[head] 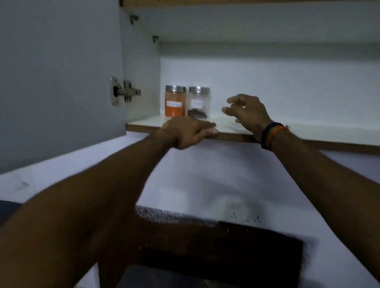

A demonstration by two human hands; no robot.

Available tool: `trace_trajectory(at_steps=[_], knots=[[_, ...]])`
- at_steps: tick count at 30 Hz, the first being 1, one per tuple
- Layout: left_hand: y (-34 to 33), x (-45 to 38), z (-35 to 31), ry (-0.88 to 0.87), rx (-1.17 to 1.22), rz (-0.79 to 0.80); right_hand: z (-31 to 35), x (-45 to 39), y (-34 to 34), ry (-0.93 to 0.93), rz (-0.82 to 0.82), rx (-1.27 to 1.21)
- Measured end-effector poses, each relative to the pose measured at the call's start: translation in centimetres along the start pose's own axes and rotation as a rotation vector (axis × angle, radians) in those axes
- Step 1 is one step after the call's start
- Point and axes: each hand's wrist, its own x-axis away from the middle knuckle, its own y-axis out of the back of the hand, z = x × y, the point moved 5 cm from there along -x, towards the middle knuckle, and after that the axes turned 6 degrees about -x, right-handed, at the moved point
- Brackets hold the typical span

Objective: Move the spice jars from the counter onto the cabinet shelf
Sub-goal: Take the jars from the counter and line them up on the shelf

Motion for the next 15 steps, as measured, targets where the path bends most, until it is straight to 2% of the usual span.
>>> trace_trajectory(at_steps=[6, 10, 13, 15], knots=[[0.3, 3.0, -4.8, 0.042, 0.009, -0.397, 0.0, 8.9, 3.6, 0.193, -0.191, 0.131], [-2.4, 5.1, -9.2, 0.133, 0.044, -0.423, -2.6, 14.9, 5.0, 0.234, -0.316, 0.163], [-4.4, 7.0, -13.0, 0.118, 0.263, -0.480, -6.2, 19.2, 5.6, 0.115, -0.344, 0.186], [-6.9, 8.4, -15.9, 0.065, 0.418, -0.408, -9.2, 22.3, 5.4, -0.004, -0.296, 0.184]])
